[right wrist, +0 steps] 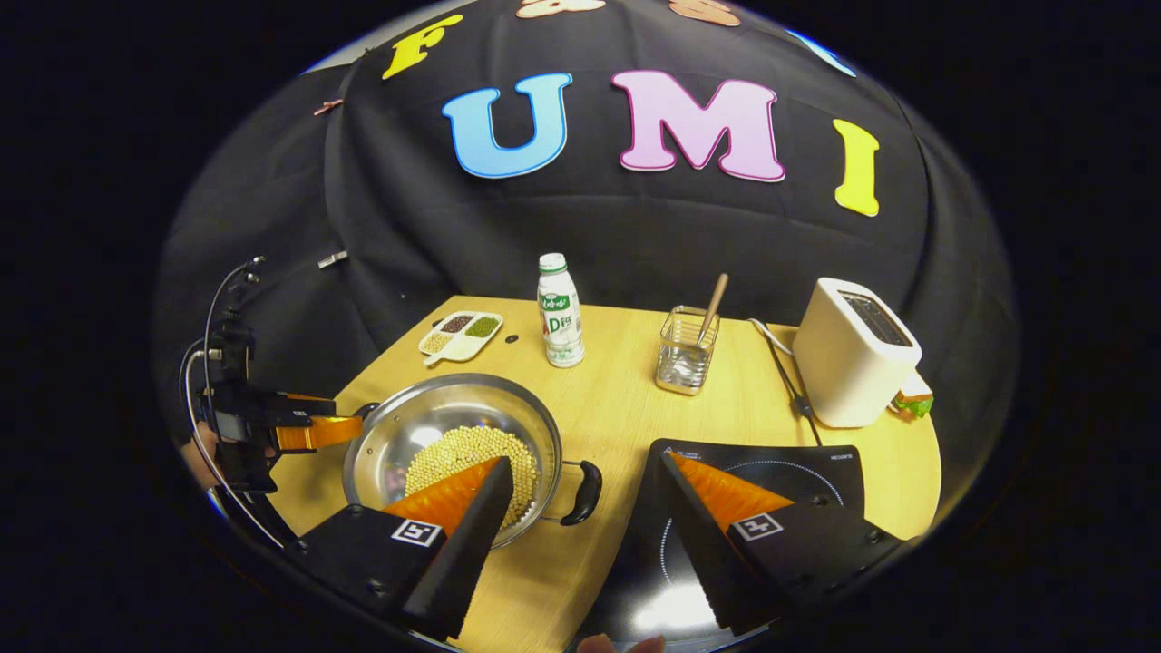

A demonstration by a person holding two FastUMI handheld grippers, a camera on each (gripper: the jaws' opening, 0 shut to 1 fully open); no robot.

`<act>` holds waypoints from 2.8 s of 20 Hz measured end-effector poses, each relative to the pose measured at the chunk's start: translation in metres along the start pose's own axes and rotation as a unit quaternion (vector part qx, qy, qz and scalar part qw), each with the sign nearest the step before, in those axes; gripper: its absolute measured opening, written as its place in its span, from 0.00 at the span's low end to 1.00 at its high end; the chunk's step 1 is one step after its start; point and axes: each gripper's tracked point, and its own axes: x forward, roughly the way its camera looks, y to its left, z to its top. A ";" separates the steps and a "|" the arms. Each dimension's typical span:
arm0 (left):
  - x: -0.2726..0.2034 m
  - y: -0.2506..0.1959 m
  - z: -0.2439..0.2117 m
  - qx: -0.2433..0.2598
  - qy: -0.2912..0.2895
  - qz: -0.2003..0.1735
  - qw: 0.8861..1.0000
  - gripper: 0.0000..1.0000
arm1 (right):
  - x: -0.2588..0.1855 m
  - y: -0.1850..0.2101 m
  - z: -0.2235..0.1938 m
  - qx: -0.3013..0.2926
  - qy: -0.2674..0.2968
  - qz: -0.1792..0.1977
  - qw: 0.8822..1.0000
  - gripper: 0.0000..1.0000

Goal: First push the handle of the pot to place it horizontally, then grasp the pot with both hands and set it on the induction cooktop.

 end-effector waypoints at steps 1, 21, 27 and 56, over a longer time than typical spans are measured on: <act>0.006 0.000 -0.001 0.001 0.004 -0.003 1.000 0.95 | 0.008 0.002 -0.006 0.001 0.011 0.002 1.000 1.00; 0.068 0.006 -0.011 0.005 0.040 0.017 0.999 0.72 | 0.123 0.001 -0.077 0.021 0.126 -0.018 0.992 0.75; 0.068 0.006 -0.014 0.008 0.042 0.013 0.999 0.65 | 0.127 0.001 -0.080 0.036 0.124 -0.006 0.992 0.62; -0.086 -0.146 0.039 0.032 0.020 -0.016 0.999 0.58 | -0.074 -0.096 -0.011 0.062 0.104 -0.028 0.992 0.54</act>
